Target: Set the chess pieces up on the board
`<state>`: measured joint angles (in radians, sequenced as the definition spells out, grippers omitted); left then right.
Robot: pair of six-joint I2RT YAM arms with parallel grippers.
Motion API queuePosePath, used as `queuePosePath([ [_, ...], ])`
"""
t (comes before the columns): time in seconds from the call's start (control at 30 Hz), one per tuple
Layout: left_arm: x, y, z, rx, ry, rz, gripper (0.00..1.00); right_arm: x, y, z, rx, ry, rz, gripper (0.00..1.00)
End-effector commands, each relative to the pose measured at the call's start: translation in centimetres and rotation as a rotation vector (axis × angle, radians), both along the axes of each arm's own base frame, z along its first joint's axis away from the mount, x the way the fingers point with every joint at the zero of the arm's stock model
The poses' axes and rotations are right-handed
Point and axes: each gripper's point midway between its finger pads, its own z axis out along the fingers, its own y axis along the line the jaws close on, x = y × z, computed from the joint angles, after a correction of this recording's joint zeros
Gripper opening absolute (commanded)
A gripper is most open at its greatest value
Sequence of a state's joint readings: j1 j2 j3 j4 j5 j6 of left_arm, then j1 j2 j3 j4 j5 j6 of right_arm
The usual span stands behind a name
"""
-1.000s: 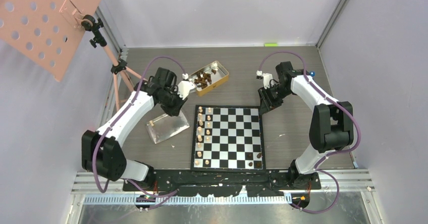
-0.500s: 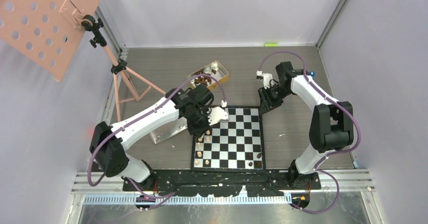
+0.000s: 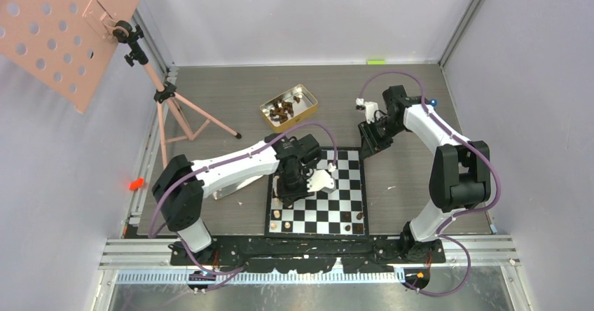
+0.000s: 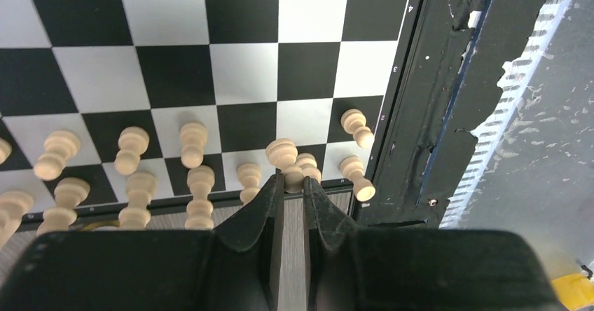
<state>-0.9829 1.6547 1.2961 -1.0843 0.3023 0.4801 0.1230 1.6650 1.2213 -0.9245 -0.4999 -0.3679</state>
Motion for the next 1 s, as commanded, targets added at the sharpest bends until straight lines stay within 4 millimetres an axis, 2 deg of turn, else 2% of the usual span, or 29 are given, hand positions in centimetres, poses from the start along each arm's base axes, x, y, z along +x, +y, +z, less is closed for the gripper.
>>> queuePosePath([
  [0.0, 0.3, -1.5, 0.0, -0.024, -0.022, -0.040, 0.15, 0.9, 0.1, 1.9, 0.013, -0.067, 0.015, 0.38],
  [0.57, 1.7, -1.0, -2.3, 0.047, -0.069, -0.054, 0.16, 0.8, 0.2, 1.6, 0.014, -0.056, 0.017, 0.38],
  [0.97, 1.2, -0.5, -2.6, 0.073, -0.036, -0.065, 0.19, 0.8, 0.2, 1.5, 0.013, -0.051, 0.020, 0.38],
])
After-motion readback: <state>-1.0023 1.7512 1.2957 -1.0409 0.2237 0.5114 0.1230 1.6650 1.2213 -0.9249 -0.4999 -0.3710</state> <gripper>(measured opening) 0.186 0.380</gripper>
